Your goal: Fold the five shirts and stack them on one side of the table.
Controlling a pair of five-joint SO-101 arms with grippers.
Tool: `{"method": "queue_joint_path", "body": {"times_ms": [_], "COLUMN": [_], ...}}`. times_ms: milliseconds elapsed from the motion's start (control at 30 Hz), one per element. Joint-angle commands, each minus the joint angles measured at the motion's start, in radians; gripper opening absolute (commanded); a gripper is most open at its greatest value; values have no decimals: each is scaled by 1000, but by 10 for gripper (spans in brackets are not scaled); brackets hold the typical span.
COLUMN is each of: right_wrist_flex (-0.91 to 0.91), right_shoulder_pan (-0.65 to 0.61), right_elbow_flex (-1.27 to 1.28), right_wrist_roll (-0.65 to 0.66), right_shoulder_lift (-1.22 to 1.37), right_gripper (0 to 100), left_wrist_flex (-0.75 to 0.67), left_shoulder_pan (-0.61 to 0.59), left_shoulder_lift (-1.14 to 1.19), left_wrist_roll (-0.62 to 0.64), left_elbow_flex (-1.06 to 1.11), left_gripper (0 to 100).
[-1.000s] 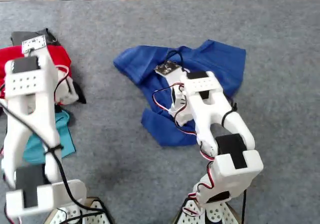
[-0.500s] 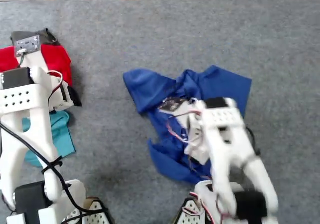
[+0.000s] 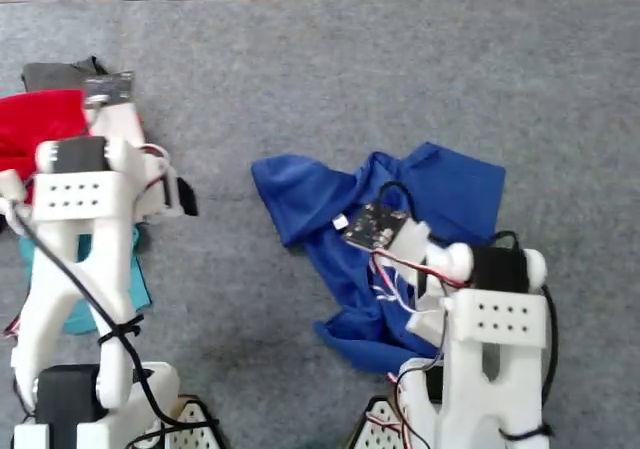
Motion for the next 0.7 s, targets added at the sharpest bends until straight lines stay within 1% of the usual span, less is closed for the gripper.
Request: {"method": "queue_joint_path", "body": {"times_ms": [0,100,167,267,367,467,533,600,667], "right_wrist_flex": [2,-81,-152,-180,-233,-330,-393,-425,-442], "right_shoulder_pan": [103,169,189,195,195,195,193,190,189], "right_elbow_flex": [-88,-117,-117,-125,-117,-122,-128,-147,-171], "right_wrist_roll": [89,106,106,75,20,-61,-107,-140,-157], "right_shoulder_lift": [-16,-16,-12,39,120,217,285,349,409], "right_gripper": [212,212,212,212,212,212,212,212,212], "left_wrist_flex": [-52,-146,-259,-413,-525,-586,-601,-591,-569], "left_shoulder_pan": [139,278,360,438,458,458,458,463,476], "left_shoulder_lift": [-34,-34,-35,-37,-32,-25,-25,-25,-25], "left_wrist_roll": [-8,-37,-37,-35,-35,-51,-112,-167,-203], "left_elbow_flex": [36,162,286,407,440,438,435,414,394], "left_gripper": [268,268,268,268,268,264,252,211,191]}}
